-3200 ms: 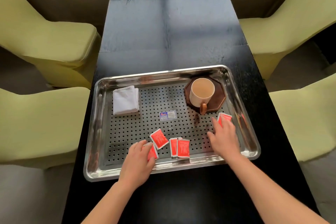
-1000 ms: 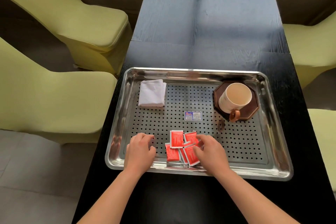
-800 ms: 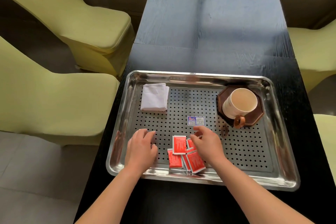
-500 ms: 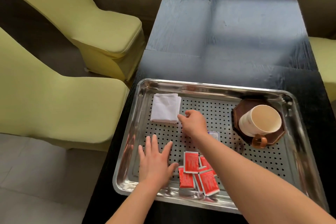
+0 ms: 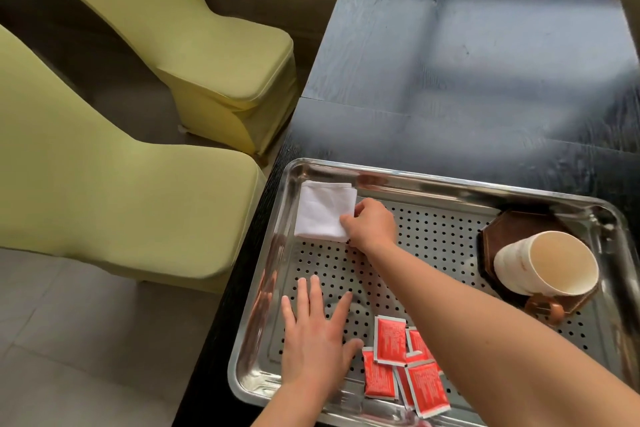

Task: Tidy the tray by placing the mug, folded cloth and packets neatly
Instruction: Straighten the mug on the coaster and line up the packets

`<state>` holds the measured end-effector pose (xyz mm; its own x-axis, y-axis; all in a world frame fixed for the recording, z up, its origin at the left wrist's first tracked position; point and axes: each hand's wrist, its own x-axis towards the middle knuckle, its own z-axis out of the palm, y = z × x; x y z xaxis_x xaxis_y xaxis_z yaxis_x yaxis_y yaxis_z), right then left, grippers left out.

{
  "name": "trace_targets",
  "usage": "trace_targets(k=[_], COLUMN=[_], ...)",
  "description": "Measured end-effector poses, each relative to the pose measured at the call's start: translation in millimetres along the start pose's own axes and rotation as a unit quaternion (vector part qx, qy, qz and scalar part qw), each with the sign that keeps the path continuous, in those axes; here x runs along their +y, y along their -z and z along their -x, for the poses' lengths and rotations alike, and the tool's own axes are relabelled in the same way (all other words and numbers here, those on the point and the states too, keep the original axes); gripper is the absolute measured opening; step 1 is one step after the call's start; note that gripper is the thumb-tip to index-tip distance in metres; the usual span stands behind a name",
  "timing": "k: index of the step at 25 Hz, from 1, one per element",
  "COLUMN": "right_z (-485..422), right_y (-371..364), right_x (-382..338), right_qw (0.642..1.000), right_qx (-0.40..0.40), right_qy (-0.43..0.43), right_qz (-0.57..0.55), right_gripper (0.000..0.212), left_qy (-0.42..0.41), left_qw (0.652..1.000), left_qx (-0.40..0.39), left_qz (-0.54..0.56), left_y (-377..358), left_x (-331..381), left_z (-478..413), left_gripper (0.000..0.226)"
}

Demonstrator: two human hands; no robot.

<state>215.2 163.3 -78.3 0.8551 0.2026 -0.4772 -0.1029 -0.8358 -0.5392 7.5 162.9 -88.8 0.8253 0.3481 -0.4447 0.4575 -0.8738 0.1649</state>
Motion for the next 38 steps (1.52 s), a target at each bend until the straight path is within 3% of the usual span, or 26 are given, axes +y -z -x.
trace_targets(k=[8, 15, 20, 28, 33, 38], right_z=[-5.8, 14.0, 62.7, 134.7, 148.5, 146.6], right_y=[-4.8, 12.2, 47.3, 112.5, 145.7, 162.2], right_x=[-12.2, 6.4, 61.5, 189.5, 219.3, 212.2], right_qw=[1.000, 0.990, 0.979, 0.985, 0.963, 0.959], right_qx=[-0.007, -0.058, -0.078, 0.011, 0.117, 0.198], right_qy=[0.016, 0.012, 0.048, -0.033, -0.099, -0.079], right_qz=[-0.009, -0.131, -0.182, -0.169, -0.220, -0.184], right_gripper=[0.018, 0.040, 0.029, 0.012, 0.022, 0.044], left_qy=[-0.001, 0.009, 0.024, 0.044, -0.037, -0.090], left_qw=[1.000, 1.000, 0.999, 0.995, 0.985, 0.954], left_qx=[0.005, 0.006, 0.021, 0.061, 0.082, 0.055], left_qz=[0.005, 0.006, 0.042, 0.064, 0.149, 0.280], left_y=[-3.3, 1.7, 10.4, 25.6, 32.8, 37.2], left_x=[-0.8, 0.9, 0.8, 10.8, 65.2, 126.1], left_z=[-1.3, 0.5, 2.0, 5.0, 10.1, 4.9], left_gripper=[0.074, 0.073, 0.061, 0.059, 0.054, 0.051])
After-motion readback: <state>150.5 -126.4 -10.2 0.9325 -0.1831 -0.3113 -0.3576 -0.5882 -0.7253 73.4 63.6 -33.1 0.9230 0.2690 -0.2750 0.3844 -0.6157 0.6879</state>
